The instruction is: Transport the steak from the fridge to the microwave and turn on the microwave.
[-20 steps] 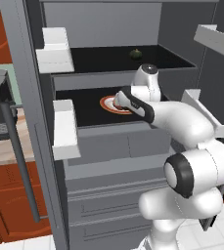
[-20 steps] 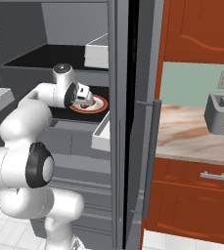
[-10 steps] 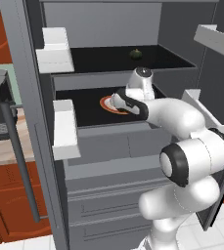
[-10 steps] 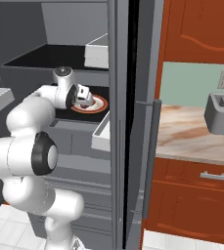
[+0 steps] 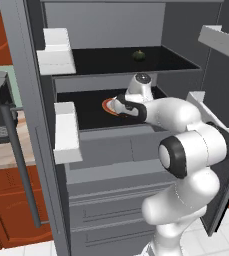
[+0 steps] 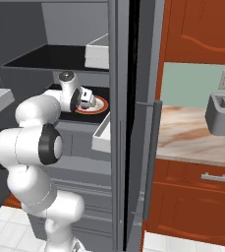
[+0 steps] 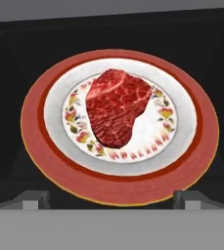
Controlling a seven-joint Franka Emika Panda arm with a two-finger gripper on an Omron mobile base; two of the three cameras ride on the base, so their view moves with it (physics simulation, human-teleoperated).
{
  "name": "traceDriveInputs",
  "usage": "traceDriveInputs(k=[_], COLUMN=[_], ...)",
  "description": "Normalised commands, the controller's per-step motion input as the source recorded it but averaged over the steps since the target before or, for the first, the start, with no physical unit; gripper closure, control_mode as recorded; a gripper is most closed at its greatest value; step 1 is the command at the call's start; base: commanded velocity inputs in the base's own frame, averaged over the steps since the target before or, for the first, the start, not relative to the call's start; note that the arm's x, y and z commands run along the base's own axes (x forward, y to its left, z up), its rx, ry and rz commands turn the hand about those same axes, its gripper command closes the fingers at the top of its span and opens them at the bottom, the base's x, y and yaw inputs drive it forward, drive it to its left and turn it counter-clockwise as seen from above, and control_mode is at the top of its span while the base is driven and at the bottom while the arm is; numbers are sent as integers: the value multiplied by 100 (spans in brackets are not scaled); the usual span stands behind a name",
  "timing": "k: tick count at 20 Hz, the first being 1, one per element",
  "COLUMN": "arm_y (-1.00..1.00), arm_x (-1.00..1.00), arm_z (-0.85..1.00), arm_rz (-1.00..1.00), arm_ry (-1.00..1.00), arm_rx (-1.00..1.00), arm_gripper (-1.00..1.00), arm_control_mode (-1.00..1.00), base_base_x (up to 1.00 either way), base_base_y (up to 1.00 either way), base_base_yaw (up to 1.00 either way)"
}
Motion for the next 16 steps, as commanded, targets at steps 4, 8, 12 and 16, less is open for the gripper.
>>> traceDriveInputs(k=[4,8,12,16], arm_y=[0,0,0,0], arm_x=[35,34,33,27], arm_z=[-1,-5,-16,-25], arm_rz=[-2,-1,0,0], arm_ry=[0,0,0,0], arm_rx=[3,4,1,0], arm_gripper=[-100,-100,-100,-100], arm_control_mode=[-100,-100,-100,-100], base_base_x=[0,0,0,0], base_base_y=[0,0,0,0], base_base_yaw=[0,0,0,0])
